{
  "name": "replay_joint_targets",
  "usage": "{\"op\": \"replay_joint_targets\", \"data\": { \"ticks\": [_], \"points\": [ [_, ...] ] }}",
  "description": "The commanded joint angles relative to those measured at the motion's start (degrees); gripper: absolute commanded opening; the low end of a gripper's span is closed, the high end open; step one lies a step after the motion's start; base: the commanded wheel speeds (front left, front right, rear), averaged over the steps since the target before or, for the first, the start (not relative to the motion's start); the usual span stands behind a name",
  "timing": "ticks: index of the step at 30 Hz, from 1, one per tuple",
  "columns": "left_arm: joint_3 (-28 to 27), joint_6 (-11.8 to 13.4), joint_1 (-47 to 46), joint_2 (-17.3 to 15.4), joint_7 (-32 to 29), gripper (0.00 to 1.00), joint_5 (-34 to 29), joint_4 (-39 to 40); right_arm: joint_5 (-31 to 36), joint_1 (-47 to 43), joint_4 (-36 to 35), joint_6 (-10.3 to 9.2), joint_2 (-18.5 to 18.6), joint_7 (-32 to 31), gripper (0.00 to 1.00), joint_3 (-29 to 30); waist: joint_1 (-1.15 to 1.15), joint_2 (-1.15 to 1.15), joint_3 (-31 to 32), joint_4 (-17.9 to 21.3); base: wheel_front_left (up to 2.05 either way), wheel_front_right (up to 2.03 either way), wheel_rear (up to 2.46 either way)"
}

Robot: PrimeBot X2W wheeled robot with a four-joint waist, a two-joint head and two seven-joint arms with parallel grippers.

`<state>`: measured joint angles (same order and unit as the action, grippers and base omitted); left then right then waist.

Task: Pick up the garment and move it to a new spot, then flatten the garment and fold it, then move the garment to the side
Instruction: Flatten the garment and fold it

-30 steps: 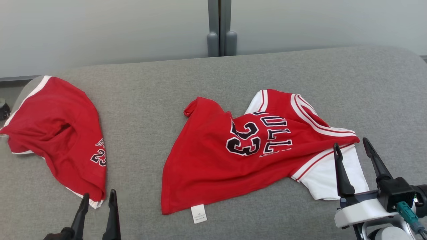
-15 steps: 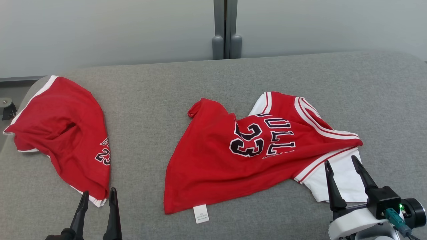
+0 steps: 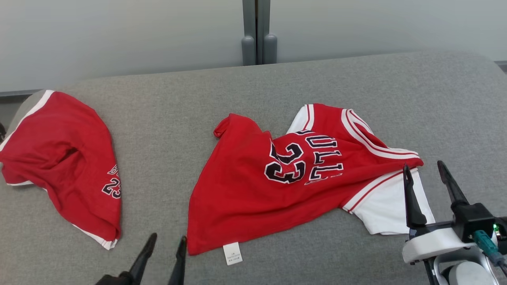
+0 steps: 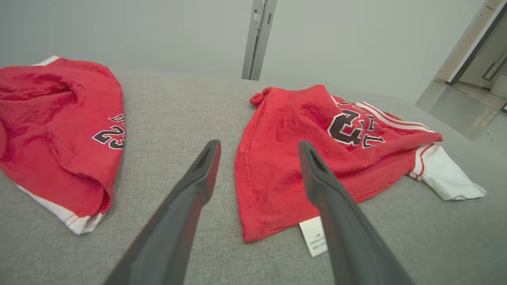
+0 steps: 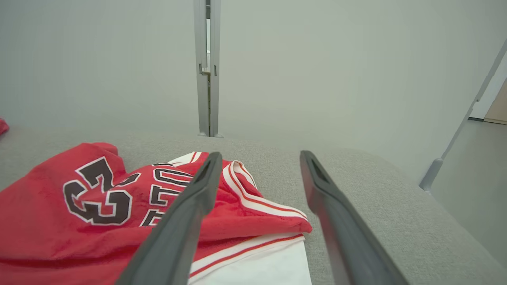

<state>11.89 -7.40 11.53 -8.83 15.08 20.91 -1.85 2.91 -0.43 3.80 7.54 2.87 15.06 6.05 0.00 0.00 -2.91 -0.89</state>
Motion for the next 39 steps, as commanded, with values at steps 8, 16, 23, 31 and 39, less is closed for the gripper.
{"op": "replay_joint_targets", "data": {
  "ticks": [8,16,23,31,39],
  "points": [
    [8.2,0.0,-4.8,-6.2,-14.3,1.0,2.0,-2.1,7.2,5.3,13.7,-0.1,2.2,-13.1,1.0,0.5,0.0,0.0,-3.2,2.7,0.0,0.0,0.0],
    [10.3,1.6,-8.9,-5.1,-21.1,1.0,1.3,-3.5,5.5,7.7,18.8,-0.1,3.9,-23.8,1.0,-1.1,0.0,0.0,-6.3,3.2,0.0,0.0,0.0],
    [11.4,2.0,-11.2,-5.8,-22.9,1.0,0.1,-4.8,4.8,8.1,18.8,-0.1,3.7,-26.9,1.0,-1.1,0.0,0.0,-7.8,3.3,0.0,0.0,0.0],
    [11.5,2.4,-11.9,-6.7,-24.2,1.0,0.2,-7.1,3.5,8.6,18.0,-0.1,4.2,-29.3,1.0,-2.1,0.0,0.0,-9.4,3.9,0.0,0.0,0.0],
    [11.6,2.3,-12.8,-7.5,-25.0,0.99,0.6,-9.4,2.7,8.7,17.9,-0.1,4.4,-32.2,1.0,-3.1,0.0,0.0,-10.8,3.8,0.0,0.0,0.0]
  ]
}}
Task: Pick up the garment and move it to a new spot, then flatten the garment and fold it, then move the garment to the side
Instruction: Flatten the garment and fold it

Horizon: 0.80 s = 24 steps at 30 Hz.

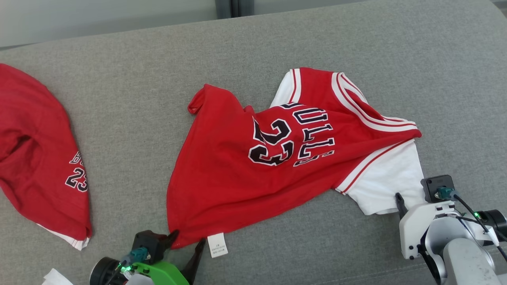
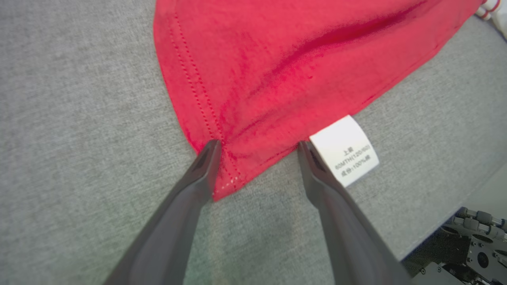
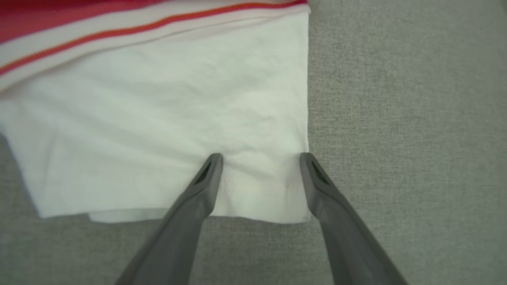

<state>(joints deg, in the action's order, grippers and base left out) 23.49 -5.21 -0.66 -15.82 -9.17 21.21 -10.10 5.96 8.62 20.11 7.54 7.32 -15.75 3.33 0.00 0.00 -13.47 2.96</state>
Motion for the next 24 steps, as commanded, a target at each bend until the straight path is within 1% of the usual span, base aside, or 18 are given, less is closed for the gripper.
{"op": "replay_joint_targets", "data": {
  "ticks": [1,2,3,4,5,7,11,13,15,17,22,24],
  "points": [
    [0.1,0.1,-0.8,-0.6,-0.9,0.8,0.3,-1.5,-0.6,-0.3,1.9,-0.1,-0.2,-1.9,1.0,-0.6,0.0,0.0,-0.3,0.0,0.0,0.0,0.0],
    [0.2,0.0,-1.0,-0.6,-1.2,0.38,0.4,-2.0,-1.0,-0.2,2.3,-0.08,-0.5,-2.7,1.0,-0.9,0.0,0.0,-0.5,0.0,0.0,0.0,0.0],
    [0.3,0.0,-1.2,-0.6,-1.4,0.2,0.5,-2.5,-1.3,-0.2,2.7,-0.04,-0.7,-3.6,0.97,-1.2,0.0,0.0,-0.6,0.1,0.0,0.0,0.0],
    [0.5,-0.2,-1.4,-0.7,-1.3,0.0,0.5,-3.1,-1.6,-0.2,2.9,-0.04,-0.8,-4.1,0.27,-1.5,0.0,0.0,-0.6,0.1,0.0,0.0,0.0],
    [0.6,-0.4,-1.5,-0.5,-1.2,0.0,0.8,-3.6,-2.0,-0.1,2.9,-0.05,-1.0,-4.3,0.0,-1.2,0.0,0.0,-0.7,0.2,0.0,0.0,0.0],
    [1.0,-0.7,-1.5,0.1,-1.4,0.0,1.7,-4.3,-2.3,0.2,2.8,-0.06,-1.2,-4.2,0.0,-0.5,0.0,0.0,-0.5,0.2,0.0,0.0,0.0],
    [0.5,-1.0,-1.3,0.1,-0.4,0.0,3.1,-3.9,-3.6,0.5,1.0,-0.12,-2.1,-2.3,0.0,1.6,0.0,0.0,0.5,0.4,0.0,0.0,0.0],
    [-0.6,-0.9,-0.7,0.2,0.6,0.0,4.7,-2.0,-5.3,0.4,-1.4,-0.11,-2.6,-1.1,0.0,2.0,0.0,0.0,1.3,0.5,0.0,0.0,0.0],
    [-2.0,-0.6,0.1,-0.3,1.2,0.0,6.2,1.3,-8.5,0.3,-4.7,-0.1,-3.2,-0.3,0.0,2.4,0.0,0.0,2.1,0.5,0.0,0.0,0.0],
    [-3.5,-0.5,1.5,-0.4,1.1,0.0,8.3,5.8,-13.1,-0.3,-9.2,-0.1,-3.6,0.2,0.0,2.9,0.0,0.0,3.1,0.6,0.0,0.0,0.0],
    [-6.8,-0.2,5.7,-1.6,-1.6,0.0,14.6,22.4,-26.2,-2.2,-25.7,-0.09,-4.1,-1.5,0.0,5.2,0.0,0.0,5.0,1.0,0.0,0.0,0.0],
    [-8.4,0.4,6.8,-2.7,-3.2,0.0,16.6,29.6,-29.9,-2.5,-32.5,-0.09,-4.2,-2.9,0.0,6.9,0.0,0.0,5.5,1.1,0.0,0.0,0.0]
  ]
}}
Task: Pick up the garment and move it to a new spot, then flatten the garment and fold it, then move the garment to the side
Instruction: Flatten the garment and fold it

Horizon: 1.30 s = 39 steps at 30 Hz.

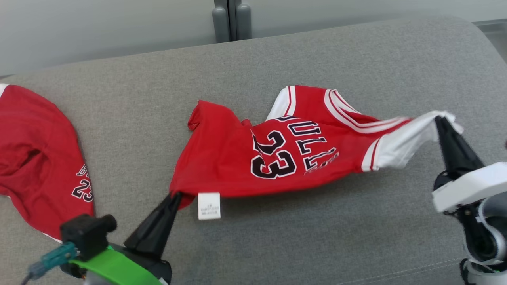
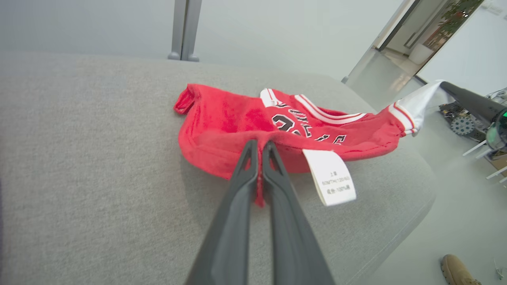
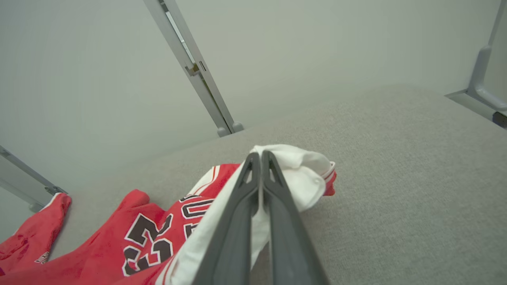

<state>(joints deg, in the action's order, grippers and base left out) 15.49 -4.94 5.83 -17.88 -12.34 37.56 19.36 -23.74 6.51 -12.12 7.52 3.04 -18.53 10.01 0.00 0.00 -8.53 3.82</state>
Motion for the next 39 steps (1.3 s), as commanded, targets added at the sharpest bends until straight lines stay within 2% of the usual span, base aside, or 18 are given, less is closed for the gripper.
{"op": "replay_joint_targets", "data": {
  "ticks": [1,5,9,12,16,19,24,28,30,33,36,39],
  "points": [
    [-1.1,0.5,0.6,-1.2,-0.6,0.0,0.7,2.9,-1.5,-0.4,-2.9,-0.06,0.1,-0.7,0.0,1.1,0.0,0.0,0.7,0.4,0.0,0.0,0.0],
    [-5.1,1.9,-1.7,-4.4,-4.2,0.0,2.5,16.3,-6.3,1.8,-15.4,-0.05,0.0,-4.2,0.0,5.8,0.0,0.0,0.7,0.6,0.0,0.0,0.0],
    [-9.3,2.6,-6.9,-7.9,-8.9,0.0,4.9,23.2,-8.2,7.5,-22.2,-0.05,-0.1,-7.8,0.0,9.0,0.0,0.0,-0.3,1.3,0.0,0.0,0.0],
    [-12.1,2.8,-13.0,-10.9,-12.9,0.0,7.2,24.7,-7.2,14.7,-23.5,-0.04,0.4,-10.5,0.0,8.9,0.0,0.0,-1.9,2.2,0.0,0.0,0.0],
    [-13.3,2.6,-23.4,-13.8,-18.1,0.0,11.7,22.5,-3.9,25.7,-21.1,-0.04,2.1,-14.2,0.0,6.2,0.0,0.0,-5.7,2.5,0.0,0.0,0.0],
    [-13.9,3.0,-33.2,-15.0,-21.0,0.0,14.6,17.2,-0.7,35.4,-15.9,-0.04,2.1,-15.5,0.0,3.2,0.0,0.0,-10.5,2.5,0.0,0.0,0.0],
    [-12.2,1.2,-50.9,-15.9,-22.0,0.0,13.1,2.9,7.1,52.6,-2.8,-0.04,1.1,-13.9,0.0,-1.6,0.0,0.0,-19.2,1.9,0.0,0.0,0.0],
    [-10.3,-0.1,-65.8,-13.4,-19.1,0.0,11.7,-11.5,12.9,67.1,9.1,-0.04,0.2,-8.4,0.0,-3.6,0.0,0.0,-26.0,1.0,0.0,0.0,0.0],
    [-9.2,-0.8,-73.0,-13.5,-16.8,0.0,8.9,-18.2,14.7,73.7,15.5,-0.05,0.0,-4.6,0.0,-3.3,0.0,0.0,-28.7,0.8,0.0,0.0,0.0],
    [-6.6,-2.0,-81.9,-11.7,-10.0,0.0,6.0,-27.0,14.6,82.0,25.3,-0.05,-0.1,2.2,0.0,-2.9,0.0,0.0,-30.9,0.2,0.0,0.0,0.0],
    [-3.3,-2.5,-86.5,-11.5,-3.2,0.0,3.5,-34.3,14.1,85.3,33.1,-0.05,-0.1,7.8,0.0,-3.7,0.0,0.0,-31.4,-0.1,0.0,0.0,0.0],
    [2.3,-2.6,-86.9,-12.6,3.8,0.0,3.0,-38.2,13.3,84.2,38.8,-0.04,-0.1,12.5,0.0,-5.4,0.0,0.0,-30.6,0.1,0.0,0.0,0.0]
  ]
}}
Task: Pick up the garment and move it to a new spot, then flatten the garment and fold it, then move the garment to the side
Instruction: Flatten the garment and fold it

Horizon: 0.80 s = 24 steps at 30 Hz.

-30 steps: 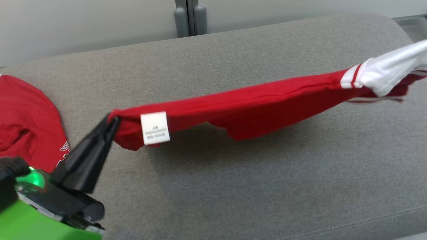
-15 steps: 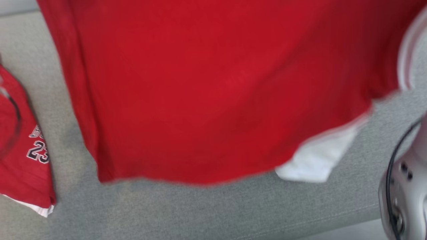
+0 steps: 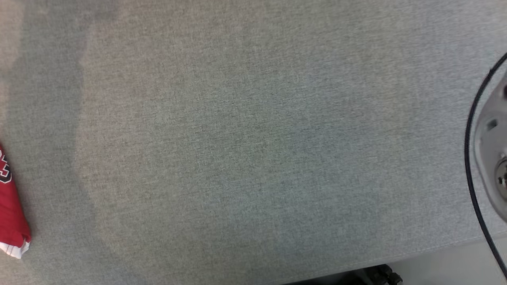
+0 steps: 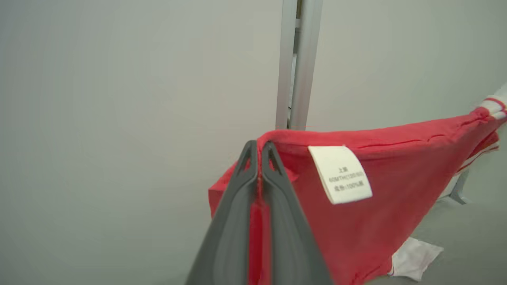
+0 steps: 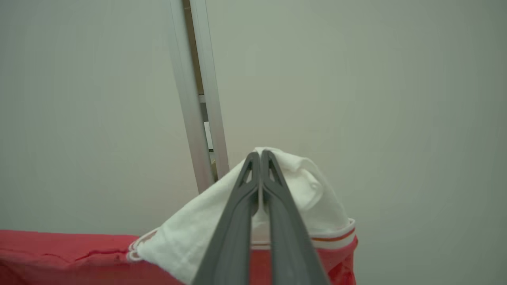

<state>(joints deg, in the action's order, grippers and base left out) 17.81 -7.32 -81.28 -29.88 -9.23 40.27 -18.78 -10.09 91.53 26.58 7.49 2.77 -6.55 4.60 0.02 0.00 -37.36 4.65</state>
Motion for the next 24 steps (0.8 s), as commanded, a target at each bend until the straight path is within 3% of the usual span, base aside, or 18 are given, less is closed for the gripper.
{"op": "replay_joint_targets", "data": {
  "ticks": [1,7,13,18,24],
  "points": [
    [1.1,-0.3,1.3,-1.1,2.9,0.0,0.6,-1.0,-0.6,-2.0,1.6,-0.01,0.3,1.8,0.0,0.1,-0.02,0.0,-1.3,-0.7,0.0,0.0,0.0],
    [8.6,-0.2,16.6,-4.0,14.8,0.0,4.5,-3.3,-3.6,-17.0,5.8,-0.04,0.2,8.5,0.0,-1.2,-0.02,0.0,4.1,-0.2,0.0,0.0,0.0],
    [11.8,-0.1,38.8,-4.0,21.8,0.0,8.6,-0.7,-6.1,-42.1,-1.6,-0.05,0.3,10.6,0.0,-0.1,-0.02,0.0,10.6,-1.0,0.0,0.0,0.0],
    [12.3,3.1,53.7,-2.8,23.7,0.0,8.9,4.7,-9.2,-61.7,-12.1,-0.06,0.3,9.4,0.0,2.3,-0.02,0.0,15.0,-2.0,0.0,0.0,0.0],
    [13.0,9.4,70.4,-1.1,24.4,0.0,7.4,14.2,-10.9,-82.2,-22.9,-0.06,0.3,6.6,0.0,3.2,-0.02,0.0,19.6,-1.9,0.0,0.0,0.0]
  ]
}}
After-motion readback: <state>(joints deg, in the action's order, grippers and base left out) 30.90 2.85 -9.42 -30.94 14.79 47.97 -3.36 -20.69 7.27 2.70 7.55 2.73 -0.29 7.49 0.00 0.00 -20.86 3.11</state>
